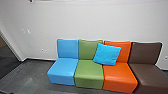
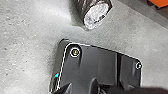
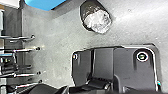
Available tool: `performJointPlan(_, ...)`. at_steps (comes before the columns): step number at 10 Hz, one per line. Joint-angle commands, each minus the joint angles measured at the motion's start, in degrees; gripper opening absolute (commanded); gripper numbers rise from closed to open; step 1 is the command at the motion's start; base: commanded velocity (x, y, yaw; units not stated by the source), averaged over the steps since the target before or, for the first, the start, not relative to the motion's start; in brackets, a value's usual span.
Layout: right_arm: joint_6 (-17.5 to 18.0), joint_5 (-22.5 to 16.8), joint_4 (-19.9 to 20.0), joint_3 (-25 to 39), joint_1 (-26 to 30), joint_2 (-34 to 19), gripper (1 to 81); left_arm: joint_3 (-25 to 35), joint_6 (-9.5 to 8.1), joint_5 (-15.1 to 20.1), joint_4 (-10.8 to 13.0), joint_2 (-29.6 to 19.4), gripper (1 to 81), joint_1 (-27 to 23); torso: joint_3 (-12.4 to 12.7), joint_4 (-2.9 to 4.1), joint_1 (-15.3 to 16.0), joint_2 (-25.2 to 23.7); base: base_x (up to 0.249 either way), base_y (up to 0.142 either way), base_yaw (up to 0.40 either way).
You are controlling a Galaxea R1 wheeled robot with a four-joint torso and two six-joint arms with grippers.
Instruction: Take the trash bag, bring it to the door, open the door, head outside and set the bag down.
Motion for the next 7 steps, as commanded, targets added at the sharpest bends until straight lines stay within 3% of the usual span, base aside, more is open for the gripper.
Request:
performJointPlan(1, 0.35, -3.09, 1.45, 2.76, 5.08, -4.27, 81.1, -4.99, -0.19, 10.23, -2.55, -0.23, 81.1, -8.61, -4.36, 0.00, 3.45, -5.36, 0.000, 0.000, 0.000)
performJointPlan(2, 0.35, -4.84, 1.97, 3.37, 6.92, -5.15, 81.1, -6.73, -0.19, 12.16, -2.55, 0.65, 81.1, -10.11, -5.58, 0.00, 5.00, -7.76, 0.000, 0.000, 0.000)
performJointPlan(3, 0.35, -5.63, 2.67, 3.37, 8.42, -5.50, 81.1, -7.45, -0.19, 12.69, -2.55, 1.09, 81.1, -11.08, -2.93, 0.00, 6.27, -9.69, 0.000, 0.000, 0.000)
performJointPlan(7, 0.35, -10.91, 5.05, 2.76, 14.84, -6.03, 81.1, -12.10, -0.27, 15.59, -2.64, 4.78, 81.1, -14.60, -4.20, 0.00, 11.58, -17.97, 0.000, 0.000, 0.000)
